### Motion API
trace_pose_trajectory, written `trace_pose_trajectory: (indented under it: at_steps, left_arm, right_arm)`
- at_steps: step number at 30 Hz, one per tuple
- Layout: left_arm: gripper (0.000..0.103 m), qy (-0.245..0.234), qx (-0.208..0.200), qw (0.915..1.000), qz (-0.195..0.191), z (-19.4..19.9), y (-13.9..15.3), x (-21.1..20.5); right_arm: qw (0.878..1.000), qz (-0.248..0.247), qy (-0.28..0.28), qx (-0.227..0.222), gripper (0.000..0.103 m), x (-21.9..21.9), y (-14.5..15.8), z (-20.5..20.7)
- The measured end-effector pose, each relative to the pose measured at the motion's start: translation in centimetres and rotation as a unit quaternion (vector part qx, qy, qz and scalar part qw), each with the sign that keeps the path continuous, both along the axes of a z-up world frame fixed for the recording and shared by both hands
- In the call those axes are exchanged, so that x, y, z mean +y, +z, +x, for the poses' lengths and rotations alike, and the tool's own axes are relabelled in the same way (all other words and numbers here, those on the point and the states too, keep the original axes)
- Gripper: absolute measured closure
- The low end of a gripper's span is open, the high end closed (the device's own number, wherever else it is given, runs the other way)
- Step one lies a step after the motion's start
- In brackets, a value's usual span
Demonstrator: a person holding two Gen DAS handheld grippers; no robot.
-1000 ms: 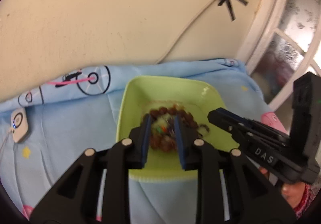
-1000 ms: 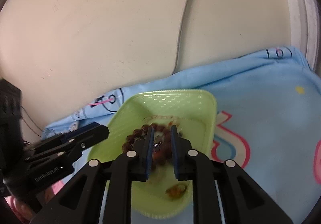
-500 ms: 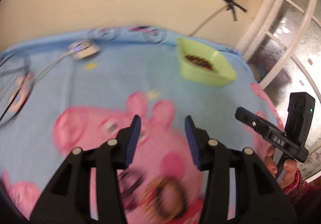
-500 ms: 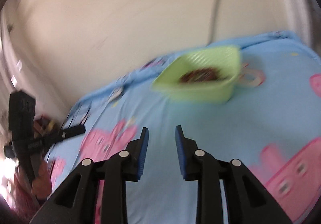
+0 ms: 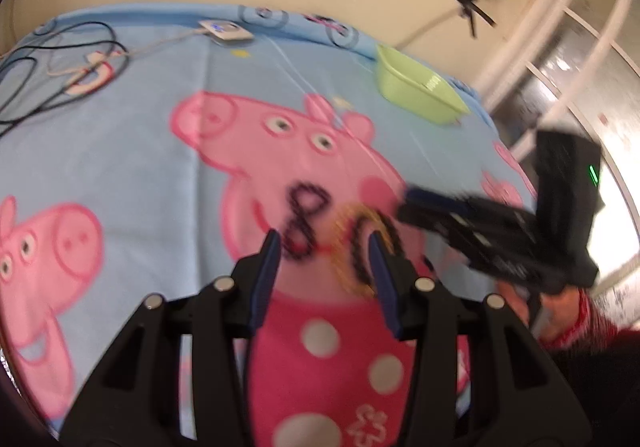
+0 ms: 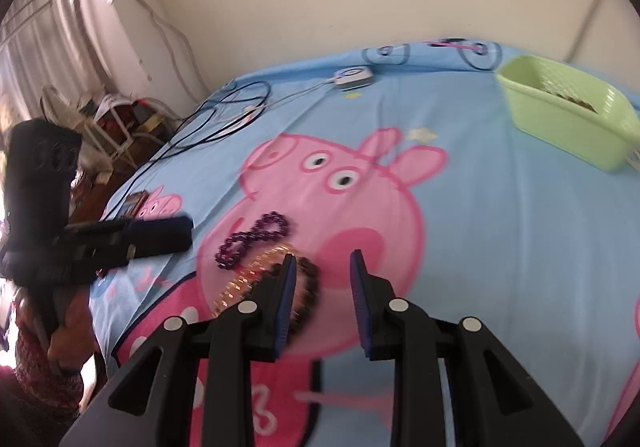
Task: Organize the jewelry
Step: 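Grasp the purple bead bracelet with the left tool while the right tool grasps the amber bracelet, then hold the purple bracelet in the left tool while the right tool holds the amber bracelet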
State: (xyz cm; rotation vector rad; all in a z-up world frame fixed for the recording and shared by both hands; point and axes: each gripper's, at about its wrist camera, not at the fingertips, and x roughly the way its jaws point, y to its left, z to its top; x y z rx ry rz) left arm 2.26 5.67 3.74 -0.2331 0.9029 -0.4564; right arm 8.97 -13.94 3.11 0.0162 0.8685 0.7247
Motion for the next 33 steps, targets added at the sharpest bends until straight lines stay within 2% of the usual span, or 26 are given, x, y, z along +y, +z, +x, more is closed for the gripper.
trace_pose_trajectory:
  at_steps: [2,4,6,8,12,16,18,20,21,22,25,27,31,33]
  left_arm:
    - [0.060,-0.014,0.009,0.9999,0.002,-0.5,-0.6,-1.0]
    - [0.060,-0.018,0.017,0.9995,0.022,-0.8,-1.4,-1.9]
    - [0.060,-0.010,0.017,0.9988,0.044,-0.7,-1.9,-2.1]
    - [0.060,0.005,0.018,0.9991,0.037,-0.2,-1.8,-1.3]
    - [0.060,0.037,0.011,0.9989,0.029,0.9,-1.0,0.3]
    - [0.060,0.051,0.015,0.9951,0.083,2.5,-1.8,-0.5]
    - [0.060,0.044,0.002,0.9934,0.106,2.9,-1.8,-1.7]
    - [0.074,0.040,-0.011,0.9901,0.134,3.4,-2.1,-2.8]
    - [0.087,0.037,-0.023,0.9877,0.150,3.6,-2.2,-3.5]
    - [0.091,0.036,-0.030,0.9863,0.159,3.8,-2.3,-3.9]
    - [0.093,0.034,-0.031,0.9888,0.142,4.3,-2.3,-4.1]
    - [0.093,0.040,-0.031,0.9914,0.120,4.5,-2.4,-3.7]
    - [0.093,0.043,-0.025,0.9950,0.086,4.4,-2.3,-3.3]
    - [0.094,0.031,-0.036,0.9967,0.066,3.9,-2.0,-3.2]
  right_arm:
    - [1.000,-0.009,0.013,-0.001,0.100,1.1,-0.1,0.2]
    - [0.999,-0.023,0.025,0.000,0.100,2.2,-0.5,0.7]
    - [0.999,-0.038,0.038,0.005,0.103,3.3,-1.2,1.1]
    - [0.999,-0.038,0.032,0.000,0.103,3.3,-1.2,1.3]
    - [1.000,0.007,0.004,-0.002,0.103,1.4,0.0,1.6]
    - [0.998,0.037,-0.047,0.000,0.103,-1.6,0.6,3.0]
    - [0.996,0.050,-0.075,0.004,0.103,-3.5,0.5,3.8]
    - [0.993,0.060,-0.101,0.010,0.103,-5.3,0.2,4.5]
    - [0.991,0.067,-0.115,0.016,0.103,-6.4,-0.1,4.9]
    - [0.989,0.073,-0.127,0.024,0.103,-7.3,-0.5,5.3]
    - [0.980,0.114,-0.149,0.062,0.103,-9.8,-1.9,6.3]
    - [0.978,0.129,-0.150,0.057,0.103,-10.2,-1.8,6.3]
    - [0.985,0.108,-0.127,0.040,0.103,-9.1,-1.4,5.7]
    - [0.986,0.107,-0.120,0.039,0.103,-8.8,-1.3,5.7]
